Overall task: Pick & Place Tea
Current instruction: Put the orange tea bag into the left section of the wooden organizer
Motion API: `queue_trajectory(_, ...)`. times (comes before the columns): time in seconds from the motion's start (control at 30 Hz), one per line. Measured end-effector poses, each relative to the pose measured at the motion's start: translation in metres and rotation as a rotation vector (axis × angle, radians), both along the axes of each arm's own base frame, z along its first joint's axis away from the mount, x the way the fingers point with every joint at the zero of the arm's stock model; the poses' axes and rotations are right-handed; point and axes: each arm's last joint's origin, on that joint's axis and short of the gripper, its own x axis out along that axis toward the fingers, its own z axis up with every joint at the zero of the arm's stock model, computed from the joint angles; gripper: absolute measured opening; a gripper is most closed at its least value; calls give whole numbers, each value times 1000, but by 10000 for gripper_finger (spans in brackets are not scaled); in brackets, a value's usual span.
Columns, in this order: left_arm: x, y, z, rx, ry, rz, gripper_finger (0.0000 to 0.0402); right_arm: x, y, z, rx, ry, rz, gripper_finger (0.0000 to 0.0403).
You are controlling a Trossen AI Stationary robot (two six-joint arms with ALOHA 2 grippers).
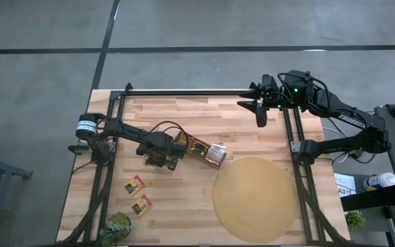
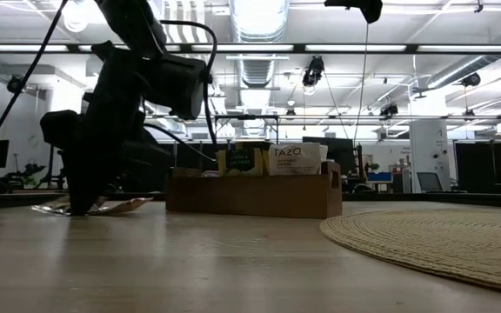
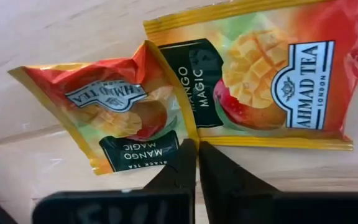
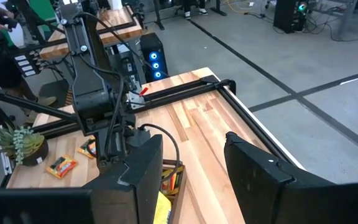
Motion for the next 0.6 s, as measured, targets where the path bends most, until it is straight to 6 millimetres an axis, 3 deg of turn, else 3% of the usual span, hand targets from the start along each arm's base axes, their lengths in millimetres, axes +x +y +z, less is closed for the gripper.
queue_trajectory(0.23, -1, 0, 8, 3, -40, -3, 1, 0, 0, 0, -3, 1, 1, 169)
queue_trajectory(0.6, -16, 1, 47, 25, -144, 40, 0, 0, 0, 0, -15, 2, 3, 169)
